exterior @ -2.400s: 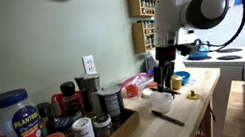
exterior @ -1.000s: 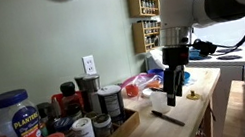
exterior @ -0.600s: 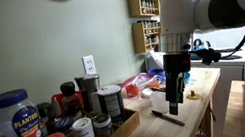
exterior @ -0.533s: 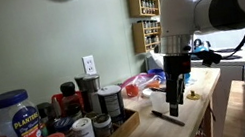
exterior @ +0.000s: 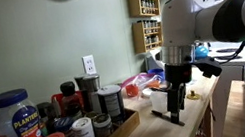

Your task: Put the pen and marker on the clear bowl

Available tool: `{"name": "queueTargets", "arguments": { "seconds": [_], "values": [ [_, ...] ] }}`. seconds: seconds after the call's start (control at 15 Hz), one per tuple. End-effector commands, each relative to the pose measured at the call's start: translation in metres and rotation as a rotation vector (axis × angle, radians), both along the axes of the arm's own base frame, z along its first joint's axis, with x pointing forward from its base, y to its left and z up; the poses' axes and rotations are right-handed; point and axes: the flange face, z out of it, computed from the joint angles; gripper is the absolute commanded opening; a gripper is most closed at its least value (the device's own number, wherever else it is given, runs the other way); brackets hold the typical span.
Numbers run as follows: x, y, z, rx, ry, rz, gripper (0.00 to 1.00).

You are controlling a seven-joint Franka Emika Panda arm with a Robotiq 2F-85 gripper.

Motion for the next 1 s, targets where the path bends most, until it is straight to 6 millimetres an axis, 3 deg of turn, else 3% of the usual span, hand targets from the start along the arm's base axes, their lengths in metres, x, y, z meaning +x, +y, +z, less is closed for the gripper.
{"name": "queueTargets", "arguments": {
  "seconds": [0.0, 0.27, 0.4, 0.47, 0.6, 0.8, 0.87, 0.93],
  "values": [
    [0.005, -0.004, -0.013, -0.006, -0.013, -0.037, 1.00],
    [0.013, -0.010, -0.022, -0.018, -0.039, -0.067, 0.98],
    [0.017, -0.012, -0.026, -0.020, -0.049, -0.080, 0.84],
    [0.018, -0.013, -0.029, -0.018, -0.053, -0.084, 0.70],
    [0.021, -0.014, -0.035, -0.018, -0.056, -0.091, 0.53],
    [0.024, -0.012, -0.043, -0.014, -0.056, -0.093, 0.44],
    [0.025, -0.010, -0.048, -0.010, -0.045, -0.094, 0.33],
    [0.025, -0.009, -0.050, -0.013, -0.042, -0.095, 0.36]
  ]
}}
